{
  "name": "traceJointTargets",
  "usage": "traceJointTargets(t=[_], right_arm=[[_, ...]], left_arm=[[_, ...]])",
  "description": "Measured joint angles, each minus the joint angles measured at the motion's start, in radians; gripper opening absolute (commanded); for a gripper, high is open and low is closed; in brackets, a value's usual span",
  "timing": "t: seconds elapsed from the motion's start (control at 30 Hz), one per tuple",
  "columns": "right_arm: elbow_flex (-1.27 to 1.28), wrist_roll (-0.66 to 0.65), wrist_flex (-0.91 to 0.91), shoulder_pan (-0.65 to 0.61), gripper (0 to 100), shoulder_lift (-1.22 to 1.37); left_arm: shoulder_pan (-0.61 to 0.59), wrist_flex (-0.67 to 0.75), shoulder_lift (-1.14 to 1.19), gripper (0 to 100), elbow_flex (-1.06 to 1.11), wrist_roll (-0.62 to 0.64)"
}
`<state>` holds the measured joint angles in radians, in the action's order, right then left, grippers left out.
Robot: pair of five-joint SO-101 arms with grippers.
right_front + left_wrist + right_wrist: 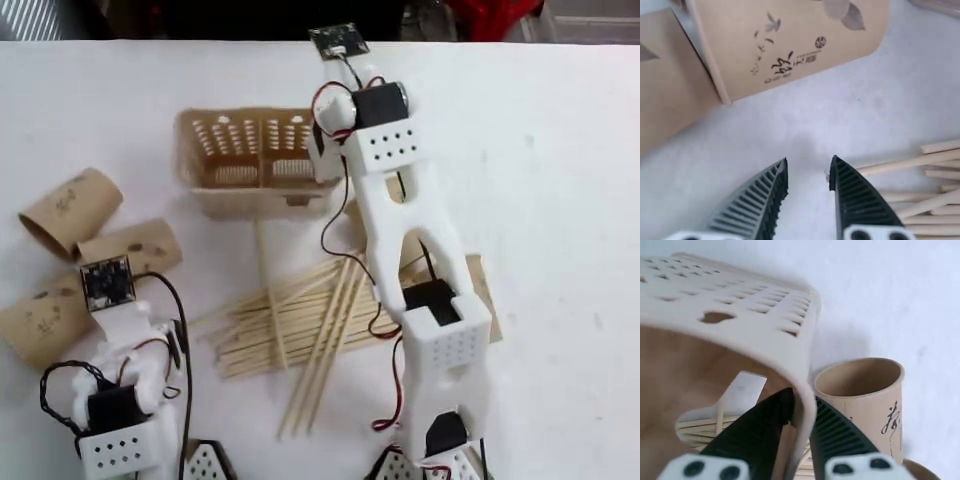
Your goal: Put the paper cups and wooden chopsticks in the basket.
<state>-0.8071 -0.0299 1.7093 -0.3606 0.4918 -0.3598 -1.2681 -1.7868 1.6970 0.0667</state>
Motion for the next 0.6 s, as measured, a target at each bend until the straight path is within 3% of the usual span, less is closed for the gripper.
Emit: traceJointTargets(t=[0.6], right_arm=[[0.098,-0.005,0.009,-0.023,1.5,-0.074]], left_arm=[[0.0,0.0,0.0,15,0.0,0.0]])
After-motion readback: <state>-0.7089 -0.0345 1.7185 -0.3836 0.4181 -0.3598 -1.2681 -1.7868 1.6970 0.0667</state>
